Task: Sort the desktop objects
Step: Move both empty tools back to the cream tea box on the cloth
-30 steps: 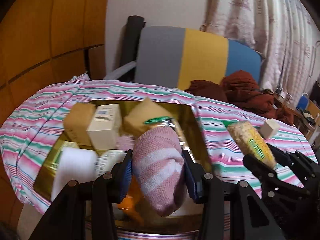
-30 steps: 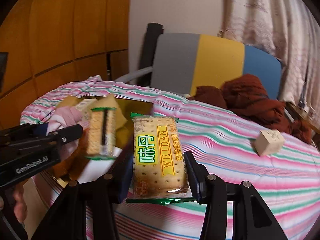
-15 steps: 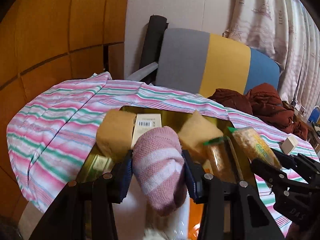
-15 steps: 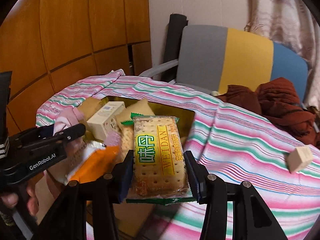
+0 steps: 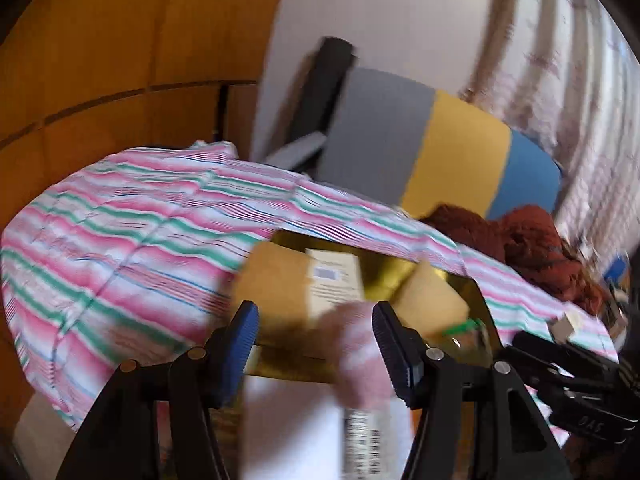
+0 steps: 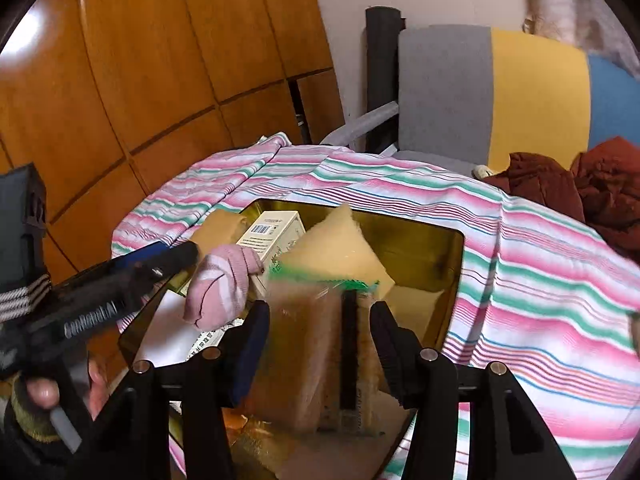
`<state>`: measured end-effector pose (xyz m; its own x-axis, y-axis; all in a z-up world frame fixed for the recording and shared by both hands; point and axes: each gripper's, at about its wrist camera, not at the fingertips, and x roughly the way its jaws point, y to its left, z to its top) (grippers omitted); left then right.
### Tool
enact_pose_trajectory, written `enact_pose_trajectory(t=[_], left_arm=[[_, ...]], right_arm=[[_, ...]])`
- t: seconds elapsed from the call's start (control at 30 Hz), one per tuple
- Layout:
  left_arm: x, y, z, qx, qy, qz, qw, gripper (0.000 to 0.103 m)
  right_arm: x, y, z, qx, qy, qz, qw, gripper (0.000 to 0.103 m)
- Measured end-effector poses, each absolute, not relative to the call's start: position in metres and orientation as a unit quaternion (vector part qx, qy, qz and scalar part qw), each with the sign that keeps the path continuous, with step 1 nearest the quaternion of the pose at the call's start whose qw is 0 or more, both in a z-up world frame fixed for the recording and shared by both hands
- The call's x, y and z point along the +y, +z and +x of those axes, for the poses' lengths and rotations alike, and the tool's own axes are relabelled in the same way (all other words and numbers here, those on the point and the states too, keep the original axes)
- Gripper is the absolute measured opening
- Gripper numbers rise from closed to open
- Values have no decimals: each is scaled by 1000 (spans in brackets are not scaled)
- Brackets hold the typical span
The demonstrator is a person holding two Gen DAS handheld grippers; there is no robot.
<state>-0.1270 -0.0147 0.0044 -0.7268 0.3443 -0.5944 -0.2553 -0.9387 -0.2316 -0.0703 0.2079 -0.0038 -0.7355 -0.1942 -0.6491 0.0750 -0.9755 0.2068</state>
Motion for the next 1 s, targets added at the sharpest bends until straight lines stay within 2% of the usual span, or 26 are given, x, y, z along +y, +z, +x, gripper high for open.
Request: enact_pose_trajectory(t=[0.2,0.5,0.73,1.0], left_arm=[[-32,17,-108,-70,937,-312,138,59],[55,19,-58,-20,912,-302,277,60],[139,11,-18,38,868,-306,388,60],[179,4,-12,56,846,-321,421,60]], right_arm=[[242,-3,-46,-120,-933,338,39,55],[348,-26,1,-141,-919,355,-96,58],[459,-22,41,-165,-901,335,-222,59],[572,-22,49,-239,-873,298,-303,59]])
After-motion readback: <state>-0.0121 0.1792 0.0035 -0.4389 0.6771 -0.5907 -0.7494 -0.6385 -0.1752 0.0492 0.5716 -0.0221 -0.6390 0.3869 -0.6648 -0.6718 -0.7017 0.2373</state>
